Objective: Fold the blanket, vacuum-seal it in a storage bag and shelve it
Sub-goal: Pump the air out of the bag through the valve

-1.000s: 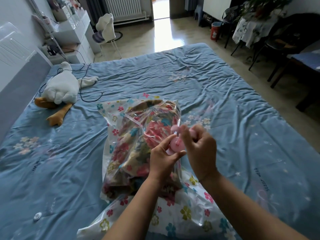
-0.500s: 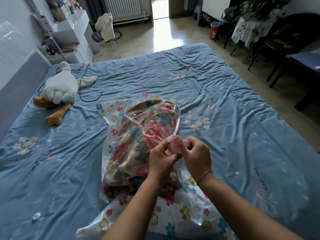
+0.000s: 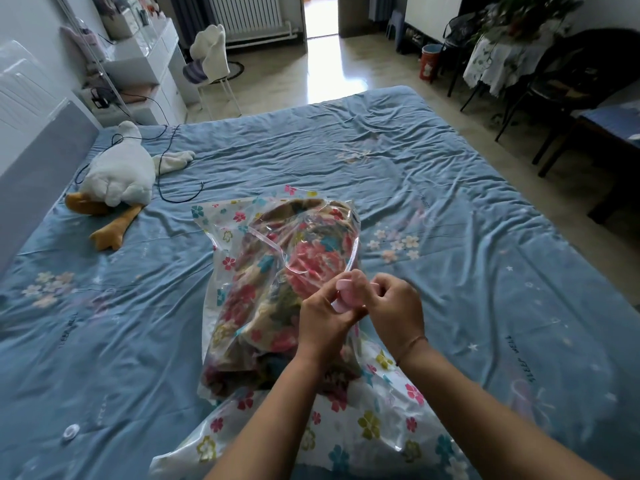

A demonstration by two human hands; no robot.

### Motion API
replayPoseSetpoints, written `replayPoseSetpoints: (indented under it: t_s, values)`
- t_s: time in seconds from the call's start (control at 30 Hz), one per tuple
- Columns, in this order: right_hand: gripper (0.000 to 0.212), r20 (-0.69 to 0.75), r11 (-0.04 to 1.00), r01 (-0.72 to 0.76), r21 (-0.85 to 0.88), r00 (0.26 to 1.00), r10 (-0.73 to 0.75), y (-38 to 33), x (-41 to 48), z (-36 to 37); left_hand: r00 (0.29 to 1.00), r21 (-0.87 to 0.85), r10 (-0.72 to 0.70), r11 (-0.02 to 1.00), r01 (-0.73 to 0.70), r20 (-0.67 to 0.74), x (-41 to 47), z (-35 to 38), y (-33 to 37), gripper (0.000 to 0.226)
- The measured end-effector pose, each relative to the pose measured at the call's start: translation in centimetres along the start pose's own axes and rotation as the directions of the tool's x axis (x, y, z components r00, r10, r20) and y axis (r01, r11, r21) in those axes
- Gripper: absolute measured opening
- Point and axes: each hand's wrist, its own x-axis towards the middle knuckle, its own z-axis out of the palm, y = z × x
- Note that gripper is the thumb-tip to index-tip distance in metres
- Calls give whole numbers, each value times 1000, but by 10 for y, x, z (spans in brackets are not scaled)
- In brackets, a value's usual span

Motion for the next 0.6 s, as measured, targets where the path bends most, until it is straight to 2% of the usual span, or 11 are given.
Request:
replayPoseSetpoints:
  t_s: [0.03,0.1,0.17,0.2,0.27,0.3,0.4,0.47,0.53,0.6]
  values:
    - [60,4,1000,11,5,1000,-11,0,0,-2,1000,-13,1,1000,-1,-1,-1,-1,2,50]
    - [63,-70,983,110,145,992,-101,-20,1,-12,1000,-9,13,1000,-13,-1,1,-2,2,58]
    - [62,-211,889,244,387,962,-172,-53,1,-30,1000,-2,19,1000,-19,-6,3,-2,1,68]
    - [60,-287,837,314,448,937,-198,-64,2,-37,1000,0,17,1000,-17,-9,3,-2,1,71]
    - [53,-358,838,383,388,901,-246,-66,4,-38,1000,6,11,1000,-11,-9,2,-1,1,73]
    - [51,-327,867,355,350,913,-242,-59,4,-32,1000,4,12,1000,-12,-11,2,0,2,73]
    - [56,-117,980,124,158,987,-106,-14,-2,-9,1000,16,11,1000,-11,6,-1,1,2,59]
    - [61,-33,998,25,65,999,-23,5,-7,-2,1000,13,16,1000,-16,13,-4,1,6,50]
    - [60,-62,989,70,130,996,-62,-5,-5,-9,1000,15,22,1000,-22,15,-4,0,8,55]
    - [61,-166,944,175,280,977,-132,-36,-3,-25,1000,14,16,1000,-16,1,0,0,6,63]
